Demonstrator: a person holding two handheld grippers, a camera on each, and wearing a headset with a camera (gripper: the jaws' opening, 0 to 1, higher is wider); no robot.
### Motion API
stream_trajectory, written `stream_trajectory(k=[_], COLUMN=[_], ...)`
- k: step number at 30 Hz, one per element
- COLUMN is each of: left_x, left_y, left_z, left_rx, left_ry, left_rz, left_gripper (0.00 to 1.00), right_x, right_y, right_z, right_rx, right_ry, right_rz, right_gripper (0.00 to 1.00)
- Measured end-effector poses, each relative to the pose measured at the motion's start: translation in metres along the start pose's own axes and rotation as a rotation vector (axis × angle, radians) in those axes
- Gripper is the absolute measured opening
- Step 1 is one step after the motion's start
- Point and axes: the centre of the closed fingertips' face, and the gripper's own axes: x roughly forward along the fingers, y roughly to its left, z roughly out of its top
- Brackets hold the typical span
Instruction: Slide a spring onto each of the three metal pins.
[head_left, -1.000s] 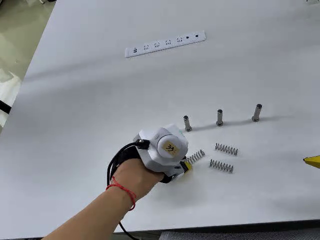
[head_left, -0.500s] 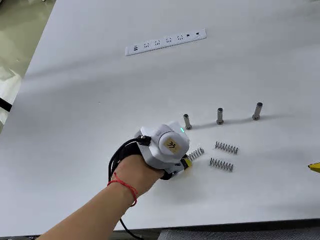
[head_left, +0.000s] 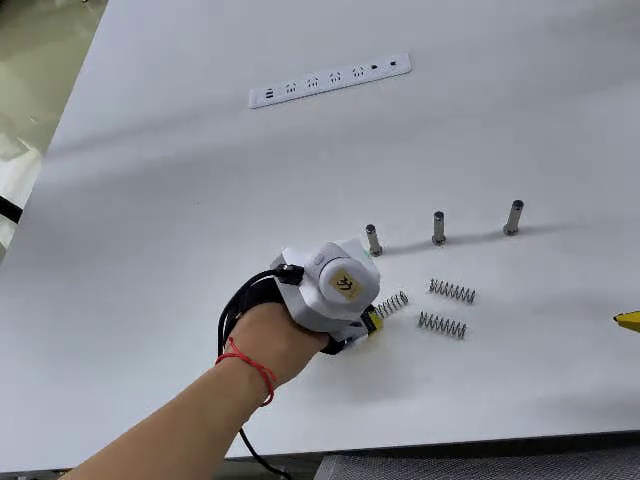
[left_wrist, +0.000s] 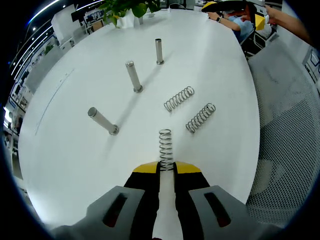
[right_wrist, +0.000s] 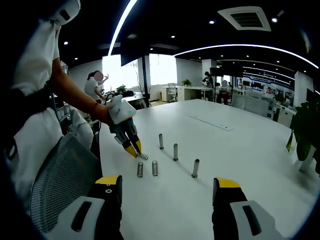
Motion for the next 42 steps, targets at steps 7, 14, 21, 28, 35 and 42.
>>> stream_trajectory(k=[7,14,21,28,35,42], left_x=[-0.002,-0.008,-0.025,-0.049,-0.075,-0.101], left_y=[-0.001,-0.001,-0.001,-0.005,-0.012,-0.022], left_z=[0.0,0.002,0.011,0.03,0.057,0.092], left_rx=[-0.009,-0.023,-0.038,-0.058,-0.065,-0.1], left_ry=[-0.014,-0.039,-0.1,-0.2,-0.314,-0.456], left_rz=[-0.009,-0.007,0.005,0.012,0.012,-0.003], left_gripper=[0.07,0.07,0.07,0.07,0.07,0.07], right_x=[0.001,0.003,0.006,0.006,0.01,0.018], right_y=[0.001,0.003,0.008,0.014,0.022,0.036], right_z=[-0.001,0.001,0.011,0.028,0.055,0.091], right_rx=[0.005,0.001,-0.013,-0.015,0.018,0.068], right_ry=[0.002,0.006,0.002,-0.02,-0.063,-0.131], right_rz=[0.001,0.009,0.017,0.031,0.063,0.107], right_gripper=[0.72,0.71,0.7,0.69,0.63,0.52])
